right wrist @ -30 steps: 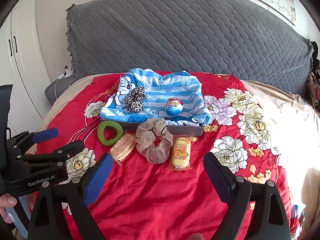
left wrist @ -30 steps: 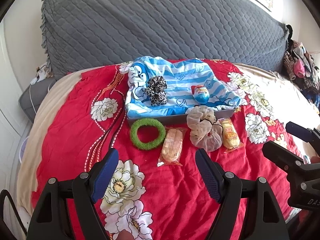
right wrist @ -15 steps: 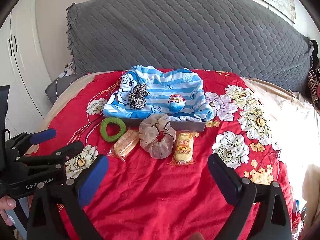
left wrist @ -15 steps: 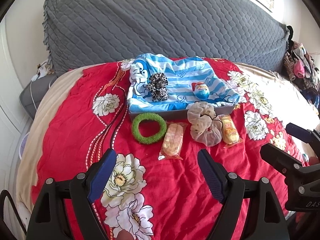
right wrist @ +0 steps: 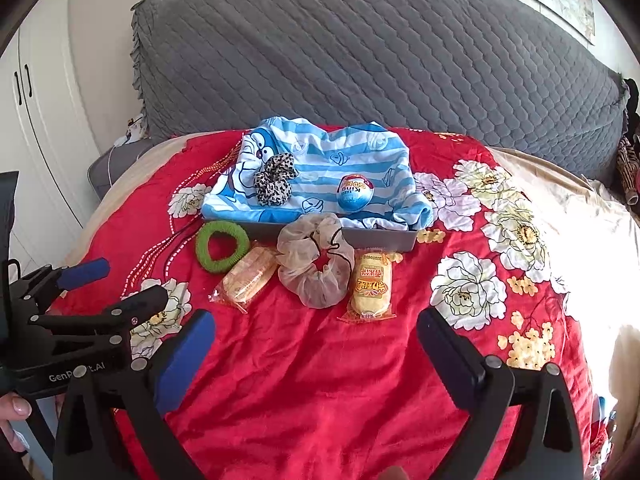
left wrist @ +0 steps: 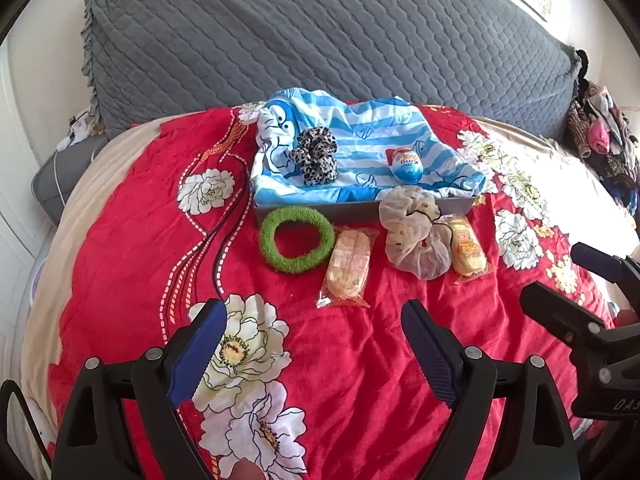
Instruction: Organize objects
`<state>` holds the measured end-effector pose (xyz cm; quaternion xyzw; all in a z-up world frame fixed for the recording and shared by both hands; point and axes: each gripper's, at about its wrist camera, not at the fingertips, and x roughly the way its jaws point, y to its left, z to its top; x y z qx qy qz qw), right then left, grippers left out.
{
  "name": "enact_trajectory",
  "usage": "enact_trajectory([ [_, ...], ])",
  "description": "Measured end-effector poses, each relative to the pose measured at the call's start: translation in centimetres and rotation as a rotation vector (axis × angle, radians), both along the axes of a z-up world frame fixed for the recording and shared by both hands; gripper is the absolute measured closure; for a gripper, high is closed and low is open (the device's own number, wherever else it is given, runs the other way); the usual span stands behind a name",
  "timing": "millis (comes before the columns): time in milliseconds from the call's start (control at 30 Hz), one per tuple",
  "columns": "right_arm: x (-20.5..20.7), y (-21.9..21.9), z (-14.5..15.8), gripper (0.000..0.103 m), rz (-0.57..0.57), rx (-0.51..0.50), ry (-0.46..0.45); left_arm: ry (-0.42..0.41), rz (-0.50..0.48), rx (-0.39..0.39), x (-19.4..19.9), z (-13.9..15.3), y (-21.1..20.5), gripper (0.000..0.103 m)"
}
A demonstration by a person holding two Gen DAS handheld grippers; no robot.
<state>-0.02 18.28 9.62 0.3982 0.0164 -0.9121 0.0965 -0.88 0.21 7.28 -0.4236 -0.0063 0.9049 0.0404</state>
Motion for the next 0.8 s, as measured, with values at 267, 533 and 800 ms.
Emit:
enact_trajectory([
  [267,-0.8,-0.3,-0.9,0.002,0.003,0.001,-0.011,-0.017,0.019,0.015,-0.8,-0.9,-0.8,0.013],
  [533,-1.5,-0.2,-1.4,0.002,-0.006,-0.011,-0.019,-0.013,0.005,0.014,-1.4,-1.1,-0.7,0.013],
  [800,-2.0,-0.6,-1.8,0.002,-0.001,-0.008,-0.024,-0.012,0.004,0.013,-2.1,-1.4,-0.8,0.013],
])
